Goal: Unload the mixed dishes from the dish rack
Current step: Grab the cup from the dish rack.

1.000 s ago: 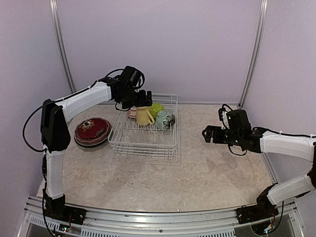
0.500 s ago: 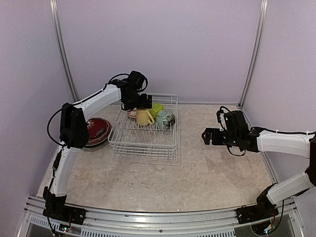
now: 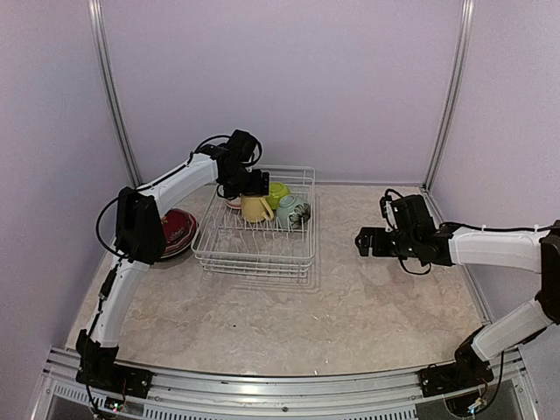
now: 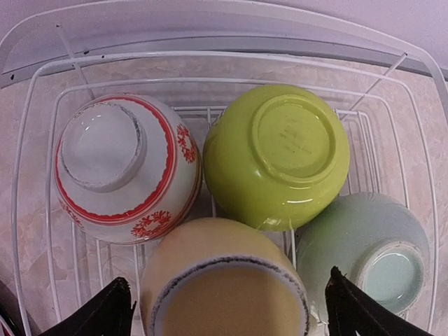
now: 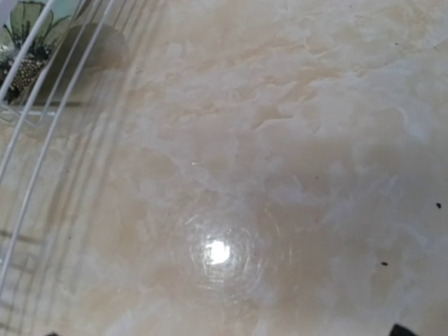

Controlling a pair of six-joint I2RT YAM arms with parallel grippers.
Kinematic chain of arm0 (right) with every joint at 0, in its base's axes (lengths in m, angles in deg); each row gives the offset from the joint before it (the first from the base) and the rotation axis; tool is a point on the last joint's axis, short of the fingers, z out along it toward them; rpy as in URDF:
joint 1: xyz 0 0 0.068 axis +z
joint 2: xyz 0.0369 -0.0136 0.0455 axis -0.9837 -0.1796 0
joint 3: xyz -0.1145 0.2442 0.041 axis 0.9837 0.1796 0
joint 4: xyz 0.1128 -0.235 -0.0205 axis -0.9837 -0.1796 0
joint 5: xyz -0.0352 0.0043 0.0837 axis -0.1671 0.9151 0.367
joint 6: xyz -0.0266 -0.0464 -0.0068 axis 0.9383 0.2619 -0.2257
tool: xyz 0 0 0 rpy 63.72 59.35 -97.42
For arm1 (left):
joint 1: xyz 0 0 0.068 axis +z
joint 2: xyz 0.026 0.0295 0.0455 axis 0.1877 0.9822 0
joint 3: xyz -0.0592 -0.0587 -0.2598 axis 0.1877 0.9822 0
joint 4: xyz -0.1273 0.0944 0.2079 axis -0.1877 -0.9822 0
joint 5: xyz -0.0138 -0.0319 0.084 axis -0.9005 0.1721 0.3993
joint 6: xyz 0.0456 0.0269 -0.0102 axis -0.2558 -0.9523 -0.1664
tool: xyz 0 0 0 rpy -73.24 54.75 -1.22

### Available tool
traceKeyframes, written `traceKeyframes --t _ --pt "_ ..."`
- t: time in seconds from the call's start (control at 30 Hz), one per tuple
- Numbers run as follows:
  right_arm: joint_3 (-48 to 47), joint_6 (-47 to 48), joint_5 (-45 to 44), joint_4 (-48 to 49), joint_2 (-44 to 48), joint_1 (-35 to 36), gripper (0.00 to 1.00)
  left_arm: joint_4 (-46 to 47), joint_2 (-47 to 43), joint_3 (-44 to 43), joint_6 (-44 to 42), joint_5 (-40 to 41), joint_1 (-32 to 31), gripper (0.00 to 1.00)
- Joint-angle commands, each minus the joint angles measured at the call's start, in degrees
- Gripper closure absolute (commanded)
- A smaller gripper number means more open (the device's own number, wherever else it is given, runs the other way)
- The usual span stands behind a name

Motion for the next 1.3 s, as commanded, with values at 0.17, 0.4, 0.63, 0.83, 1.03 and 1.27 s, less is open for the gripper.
traceKeyframes --t 0.17,0.4,0.63,0.83,1.03,1.27 --pt "-1.4 0.4 -0.7 -0.9 -0.1 0.8 0.0 -0.4 2.4 -2.8 -1.2 0.0 0.2 0.18" --pt "-1.6 0.4 -0.5 -1.0 -0.2 0.8 0.0 -1.5 3.2 -3.1 -1.2 0.1 0.1 0.2" --pt "-2.2 0.5 -0.7 -1.7 0.4 0.8 0.0 -1.7 1.8 -3.5 -2.5 0.0 0.1 0.49" --pt "-3.0 0.4 -0.1 -1.8 0.5 0.8 0.0 -2.1 -2.2 -3.5 -4.2 1.1 -0.6 0.62" --pt "-3.4 0.1 0.9 -1.8 0.8 0.8 0.0 -3.2 -7.0 -2.9 -5.4 2.1 -1.9 0.75" --pt "-2.8 -0.9 1.7 -1.5 1.6 0.8 0.0 -3.0 -11.8 -0.4 -5.8 2.1 -2.4 0.79"
